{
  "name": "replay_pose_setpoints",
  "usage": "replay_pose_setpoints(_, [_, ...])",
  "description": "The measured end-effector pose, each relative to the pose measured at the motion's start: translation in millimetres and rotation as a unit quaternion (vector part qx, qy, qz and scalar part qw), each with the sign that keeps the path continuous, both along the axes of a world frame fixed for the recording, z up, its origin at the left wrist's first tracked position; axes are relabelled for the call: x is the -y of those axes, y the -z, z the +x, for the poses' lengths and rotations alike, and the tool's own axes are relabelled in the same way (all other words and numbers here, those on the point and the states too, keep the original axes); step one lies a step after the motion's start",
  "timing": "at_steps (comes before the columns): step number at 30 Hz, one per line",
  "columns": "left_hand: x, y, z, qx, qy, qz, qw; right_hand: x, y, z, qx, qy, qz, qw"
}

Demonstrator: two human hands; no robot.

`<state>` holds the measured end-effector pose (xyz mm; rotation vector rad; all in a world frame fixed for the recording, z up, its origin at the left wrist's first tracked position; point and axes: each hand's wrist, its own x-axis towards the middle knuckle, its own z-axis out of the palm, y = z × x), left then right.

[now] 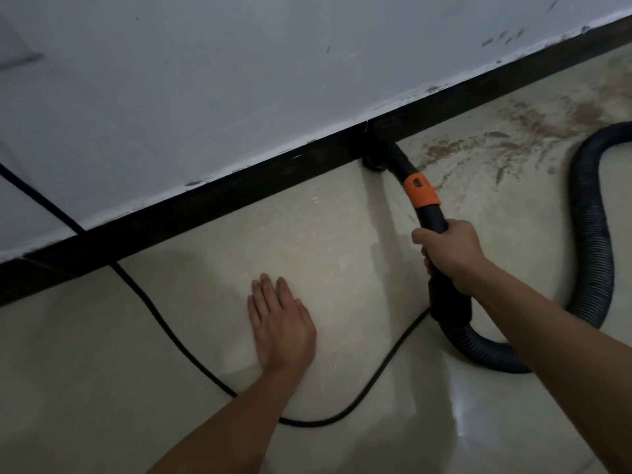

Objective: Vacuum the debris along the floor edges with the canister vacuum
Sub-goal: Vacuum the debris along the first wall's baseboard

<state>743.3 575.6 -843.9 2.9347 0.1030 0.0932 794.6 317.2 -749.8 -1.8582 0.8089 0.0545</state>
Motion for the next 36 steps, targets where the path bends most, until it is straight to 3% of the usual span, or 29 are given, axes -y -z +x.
replay_pose_setpoints(6, [1, -2, 1, -0.009, 0.001, -0.003, 1.000, -36, -3, -25, -0.032, -0.188, -0.047, 0.980])
replay_pose_setpoints(10, [0, -3, 1, -0.012, 0.007, -0.006, 1.000, -33, -14, -18, -0.030, -0.146, -0.070, 0.986])
replay_pose_setpoints(16, [-3, -5, 0, -0.011, 0.010, -0.007, 1.000, 0, -42, -44, -0.093, -0.202, -0.022, 0.975])
replay_pose_setpoints(21, [-1, -6, 0, -0.007, 0.010, -0.022, 1.000, 59, -42, -106, -0.080, -0.106, -0.087, 0.987])
replay_pose_setpoints(27, [-3, -9, -2, -0.023, 0.019, -0.021, 0.999, 97, -50, -153, -0.117, -0.075, -0.006, 0.990])
replay_pose_setpoints(36, [-4, -6, -3, -0.021, 0.018, -0.033, 0.999, 129, -67, -228, -0.163, -0.068, 0.004, 0.984])
